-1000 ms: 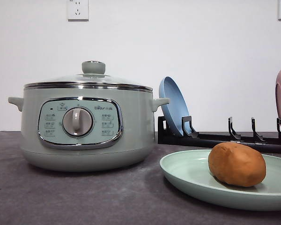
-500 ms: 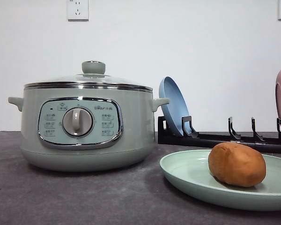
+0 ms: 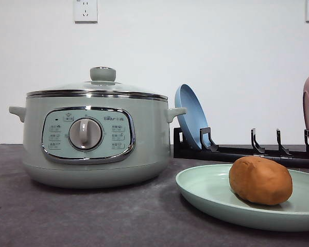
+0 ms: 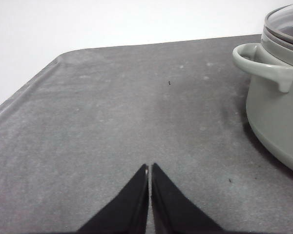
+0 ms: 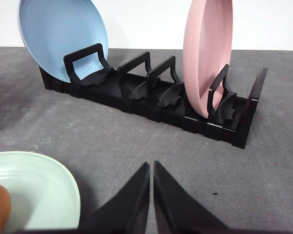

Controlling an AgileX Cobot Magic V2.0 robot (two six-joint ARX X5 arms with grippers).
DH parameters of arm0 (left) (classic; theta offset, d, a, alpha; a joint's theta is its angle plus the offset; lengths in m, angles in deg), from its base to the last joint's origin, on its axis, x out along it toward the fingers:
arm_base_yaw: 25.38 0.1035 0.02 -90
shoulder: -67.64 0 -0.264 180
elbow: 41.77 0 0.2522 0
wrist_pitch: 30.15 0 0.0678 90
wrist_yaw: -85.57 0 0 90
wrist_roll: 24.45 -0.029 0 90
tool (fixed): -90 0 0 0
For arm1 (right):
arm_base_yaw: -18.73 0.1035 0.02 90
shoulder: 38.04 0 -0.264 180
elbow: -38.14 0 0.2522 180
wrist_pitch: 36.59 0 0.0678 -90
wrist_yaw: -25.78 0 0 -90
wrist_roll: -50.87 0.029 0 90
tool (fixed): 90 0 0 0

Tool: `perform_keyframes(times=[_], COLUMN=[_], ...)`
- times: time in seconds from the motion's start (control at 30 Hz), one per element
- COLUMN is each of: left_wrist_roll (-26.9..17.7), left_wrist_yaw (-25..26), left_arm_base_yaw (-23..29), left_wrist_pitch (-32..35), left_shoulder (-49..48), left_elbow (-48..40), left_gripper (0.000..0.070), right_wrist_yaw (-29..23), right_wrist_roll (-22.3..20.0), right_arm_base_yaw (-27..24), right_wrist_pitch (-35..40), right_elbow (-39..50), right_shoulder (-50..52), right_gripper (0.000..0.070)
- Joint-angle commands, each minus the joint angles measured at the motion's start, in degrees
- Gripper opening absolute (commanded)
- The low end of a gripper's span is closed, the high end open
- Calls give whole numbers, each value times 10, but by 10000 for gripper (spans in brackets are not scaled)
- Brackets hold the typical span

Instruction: Transfer potato from steamer to green plate

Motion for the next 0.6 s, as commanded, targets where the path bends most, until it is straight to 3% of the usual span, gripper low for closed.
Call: perform_keyframes(times=[0.0, 0.57], left_wrist_roll=[1, 1], left_wrist_yaw=[-3, -3], left_arm_base_yaw=[2, 2], left_wrist_pitch=[-7, -7], left_shoulder=[-1, -1], left_elbow=[-10, -10], left_gripper=[0, 0], right_wrist_yaw=[0, 0], right_wrist_roll=[6, 6], right_arm_base_yaw=[0, 0], right_wrist_pitch=[3, 3], right_elbow=[2, 2], right_shoulder=[1, 1], right_gripper=[0, 0])
